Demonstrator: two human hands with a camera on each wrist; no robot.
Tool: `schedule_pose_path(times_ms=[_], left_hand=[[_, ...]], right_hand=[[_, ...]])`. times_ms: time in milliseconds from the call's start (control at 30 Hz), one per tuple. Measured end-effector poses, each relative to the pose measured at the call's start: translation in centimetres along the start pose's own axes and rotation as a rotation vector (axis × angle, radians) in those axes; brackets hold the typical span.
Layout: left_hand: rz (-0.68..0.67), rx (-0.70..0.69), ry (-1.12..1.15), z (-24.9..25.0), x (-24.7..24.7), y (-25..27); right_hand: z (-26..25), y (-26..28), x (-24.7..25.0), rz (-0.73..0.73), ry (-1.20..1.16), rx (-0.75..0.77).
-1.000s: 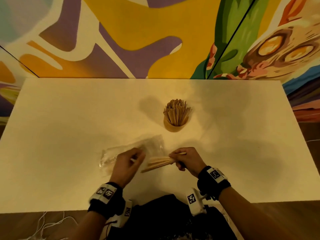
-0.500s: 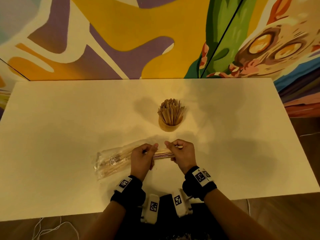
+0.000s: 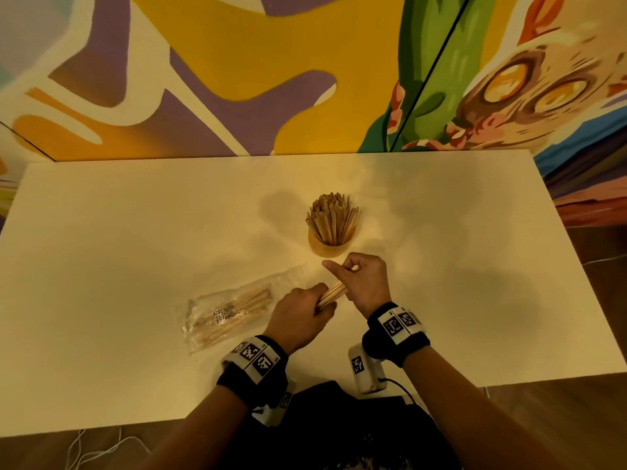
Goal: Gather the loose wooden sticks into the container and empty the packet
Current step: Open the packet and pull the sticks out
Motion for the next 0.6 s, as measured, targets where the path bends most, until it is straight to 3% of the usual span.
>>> schedule_pose_path(times_ms=[233, 333, 433, 500, 600], left_hand=[[0.037, -0.025, 0.314, 0.2, 0.0, -0.2], [-0.009, -0.002, 0.387, 0.1, 0.0, -0.4], [-0.016, -0.021, 0.316, 0.2, 0.0, -0.6], [0.031, -0.011, 0.302, 0.1, 0.1, -1.1], [0.139, 0.068, 0.474, -0.2, 0.6, -1.8]], right_hand=[[-1.4, -0.4, 0.5, -0.067, -0.171, -0.067], [-1.2, -1.3, 0.4, -0.117, -0.045, -0.040], [-1.3, -2.1, 0.3, -0.148, 0.107, 0.054], [-1.5, -2.3, 0.2, -0.162, 0.116, 0.085], [-2.0, -2.5, 0.1, -0.174, 0.040, 0.080]])
Point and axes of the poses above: each hand's wrist, its own y-axis away from the middle knuckle, its own x-axis out of the back of the hand, z = x × y, the point moved 4 cm from there along -y, towards the middle knuckle, and after that the axes turned 2 degrees about -z, right-handed, at the moved point
